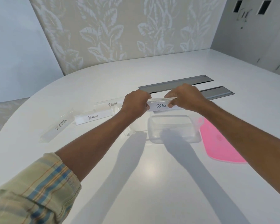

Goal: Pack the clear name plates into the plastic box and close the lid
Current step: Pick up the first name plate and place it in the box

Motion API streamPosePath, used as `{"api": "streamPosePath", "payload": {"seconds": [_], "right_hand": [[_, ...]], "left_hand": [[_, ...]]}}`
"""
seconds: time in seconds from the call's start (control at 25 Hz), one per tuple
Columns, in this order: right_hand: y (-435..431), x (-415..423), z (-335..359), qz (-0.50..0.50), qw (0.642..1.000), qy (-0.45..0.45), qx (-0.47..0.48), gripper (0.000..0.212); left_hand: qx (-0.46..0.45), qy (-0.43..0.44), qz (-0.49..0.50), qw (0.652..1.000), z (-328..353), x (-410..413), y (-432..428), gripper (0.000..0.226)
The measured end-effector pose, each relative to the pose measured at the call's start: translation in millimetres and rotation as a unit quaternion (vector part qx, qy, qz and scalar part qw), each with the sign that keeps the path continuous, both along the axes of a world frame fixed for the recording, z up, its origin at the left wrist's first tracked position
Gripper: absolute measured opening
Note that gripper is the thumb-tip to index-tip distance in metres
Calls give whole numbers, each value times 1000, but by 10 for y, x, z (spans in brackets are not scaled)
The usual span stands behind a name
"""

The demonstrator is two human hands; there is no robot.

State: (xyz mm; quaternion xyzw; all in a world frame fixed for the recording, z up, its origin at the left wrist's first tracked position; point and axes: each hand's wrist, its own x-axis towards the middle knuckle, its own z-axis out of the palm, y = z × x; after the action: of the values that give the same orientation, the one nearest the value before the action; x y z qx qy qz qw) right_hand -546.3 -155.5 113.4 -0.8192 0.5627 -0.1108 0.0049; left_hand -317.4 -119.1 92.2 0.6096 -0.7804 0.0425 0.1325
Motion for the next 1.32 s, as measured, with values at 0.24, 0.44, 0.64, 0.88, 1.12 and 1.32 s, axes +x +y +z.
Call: {"api": "streamPosePath", "payload": {"seconds": [0.24,0.44,0.64,0.88,1.12,1.32], "right_hand": [[-113,-434,-200,-43,999,2,24,34],[-241,-582,-408,-39,998,9,53,35],[-375,-588,-662,-16,996,26,80,35],[-484,-608,-933,1,995,47,87,36],[-509,-649,-1080,20,995,59,82,27],[-521,-657,-1111,27,993,75,85,15]], "left_hand": [[29,-19,-19,999,-169,-477,-292,33],[58,-46,-31,997,-373,-638,-458,42],[81,-120,-32,989,-497,-743,-537,24],[107,-178,-38,977,-651,-824,-665,27],[105,-216,-55,969,-802,-879,-744,27],[108,-218,-52,968,-851,-876,-757,23]]}}
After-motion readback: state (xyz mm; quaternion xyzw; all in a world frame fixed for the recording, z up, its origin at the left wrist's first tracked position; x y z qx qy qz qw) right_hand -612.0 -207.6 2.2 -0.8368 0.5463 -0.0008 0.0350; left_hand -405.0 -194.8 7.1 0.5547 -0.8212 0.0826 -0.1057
